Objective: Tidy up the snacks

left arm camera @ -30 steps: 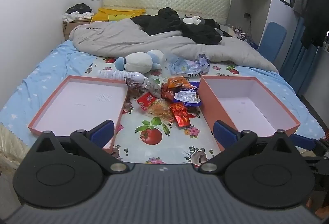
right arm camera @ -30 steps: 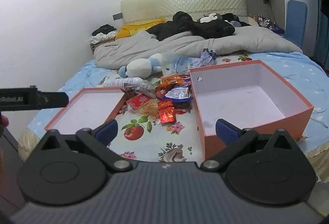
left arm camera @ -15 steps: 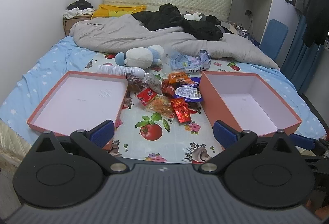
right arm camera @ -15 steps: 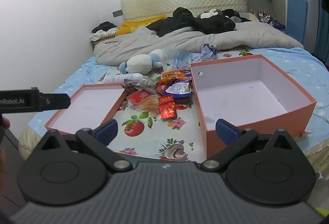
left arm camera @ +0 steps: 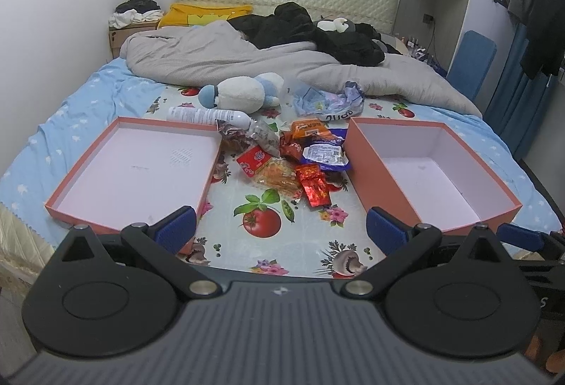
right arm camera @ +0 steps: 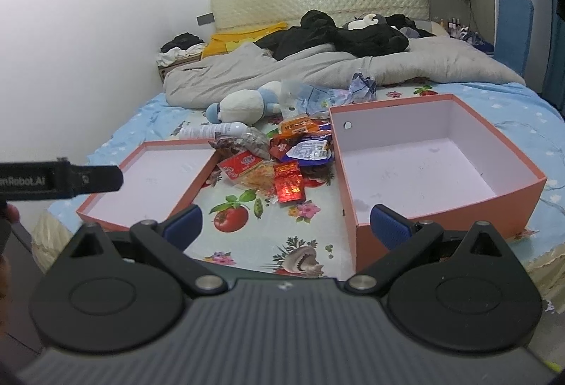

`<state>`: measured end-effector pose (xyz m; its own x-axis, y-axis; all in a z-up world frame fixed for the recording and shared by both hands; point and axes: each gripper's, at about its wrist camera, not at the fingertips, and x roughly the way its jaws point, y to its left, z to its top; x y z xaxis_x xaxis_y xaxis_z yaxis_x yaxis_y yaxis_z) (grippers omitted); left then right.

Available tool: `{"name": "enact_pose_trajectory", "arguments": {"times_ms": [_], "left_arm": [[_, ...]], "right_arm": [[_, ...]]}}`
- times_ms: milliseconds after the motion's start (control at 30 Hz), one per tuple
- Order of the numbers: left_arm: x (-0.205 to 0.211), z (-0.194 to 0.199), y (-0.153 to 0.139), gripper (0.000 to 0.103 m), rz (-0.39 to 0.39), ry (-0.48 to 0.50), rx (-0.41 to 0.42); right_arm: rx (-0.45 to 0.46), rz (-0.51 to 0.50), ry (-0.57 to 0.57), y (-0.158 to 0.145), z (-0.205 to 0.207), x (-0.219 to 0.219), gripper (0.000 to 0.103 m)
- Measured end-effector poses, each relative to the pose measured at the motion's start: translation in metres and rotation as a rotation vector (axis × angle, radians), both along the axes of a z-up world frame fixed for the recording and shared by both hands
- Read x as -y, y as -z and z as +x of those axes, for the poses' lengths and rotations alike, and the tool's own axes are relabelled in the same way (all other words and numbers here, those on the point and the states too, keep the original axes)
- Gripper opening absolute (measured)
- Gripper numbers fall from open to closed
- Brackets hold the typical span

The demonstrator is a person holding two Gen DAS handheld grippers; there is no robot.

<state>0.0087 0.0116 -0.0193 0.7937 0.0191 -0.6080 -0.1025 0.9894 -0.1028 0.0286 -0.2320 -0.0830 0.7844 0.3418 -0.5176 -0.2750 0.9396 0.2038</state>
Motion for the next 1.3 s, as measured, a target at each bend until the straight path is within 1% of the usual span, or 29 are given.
{"name": "enact_pose_trajectory", "arguments": {"times_ms": [133,233,333,800,1033,1133,1200,1300], "left_arm": [[-0.001,0.000,0.002,0.103,-0.018,0.002,0.007],[-0.004,0.001,0.006,0.103,-0.022,0.005,0.008],[-0.003,0.002,0.008,0.103,-0.031,0.009,-0.001],[0.000,0.009,0.013,0.103,-0.031,0.035,-0.025],[-0.001,0.011,0.016,0.103,-0.032,0.032,-0.026],[-0.003,0.014,0.021,0.103,-0.044,0.029,-0.037],[-0.004,0.016,0.023,0.103,-0.045,0.033,-0.037],[-0.004,0.018,0.025,0.103,-0.044,0.032,-0.044]], "right_arm": [[0.005,-0.002,0.002,0.000,-0.002,-0.001,0.103],[-0.003,0.014,-0.004,0.000,-0.001,0.000,0.103],[0.000,0.019,0.005,-0.001,-0.002,0.001,0.103],[-0.021,0.036,0.006,0.005,-0.001,0.005,0.103],[-0.022,0.039,0.007,0.007,-0.002,0.004,0.103],[-0.025,0.043,0.002,0.008,-0.002,0.004,0.103],[-0.028,0.040,0.000,0.009,-0.002,0.002,0.100],[-0.037,0.040,-0.004,0.010,0.000,-0.002,0.100]]}}
